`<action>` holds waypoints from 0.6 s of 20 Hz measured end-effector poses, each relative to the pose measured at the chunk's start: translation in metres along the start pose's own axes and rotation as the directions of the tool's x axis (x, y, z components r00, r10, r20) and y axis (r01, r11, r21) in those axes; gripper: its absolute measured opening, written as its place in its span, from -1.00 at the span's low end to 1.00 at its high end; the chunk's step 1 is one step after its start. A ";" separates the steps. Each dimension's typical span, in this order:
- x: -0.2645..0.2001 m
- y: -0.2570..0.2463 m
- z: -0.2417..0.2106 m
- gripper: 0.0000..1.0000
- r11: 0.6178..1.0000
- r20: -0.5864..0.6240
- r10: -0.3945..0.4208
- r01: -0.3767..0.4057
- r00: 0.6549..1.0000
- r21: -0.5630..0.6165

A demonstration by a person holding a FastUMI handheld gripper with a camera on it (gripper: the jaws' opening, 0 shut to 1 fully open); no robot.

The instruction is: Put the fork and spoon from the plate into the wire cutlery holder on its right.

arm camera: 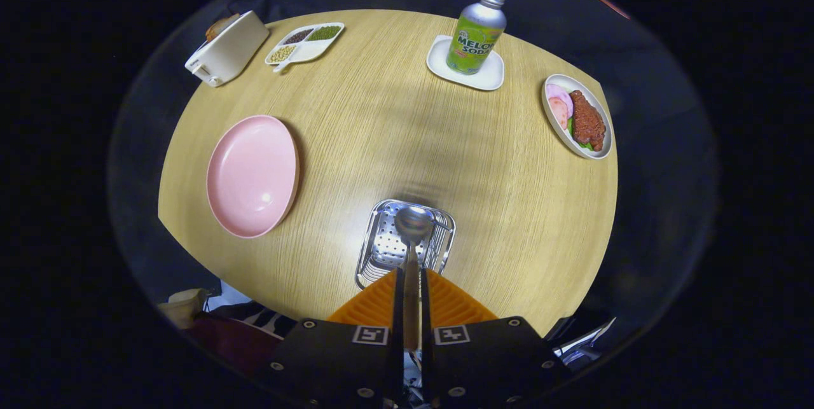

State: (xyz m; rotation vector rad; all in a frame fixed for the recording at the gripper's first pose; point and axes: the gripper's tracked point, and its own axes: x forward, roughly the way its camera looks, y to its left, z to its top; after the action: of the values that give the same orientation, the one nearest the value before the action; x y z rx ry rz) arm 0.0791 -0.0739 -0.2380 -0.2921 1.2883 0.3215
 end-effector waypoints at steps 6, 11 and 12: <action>-0.048 0.010 0.028 0.05 0.992 0.219 0.028 -0.055 0.975 0.118; -0.136 0.009 0.063 1.00 0.977 0.526 -0.043 -0.074 0.849 0.199; -0.160 0.006 0.069 1.00 0.975 0.591 -0.066 -0.074 0.804 0.209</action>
State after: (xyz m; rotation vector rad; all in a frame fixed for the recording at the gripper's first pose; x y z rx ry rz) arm 0.0988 -0.0526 -0.0659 0.0144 0.6854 0.2410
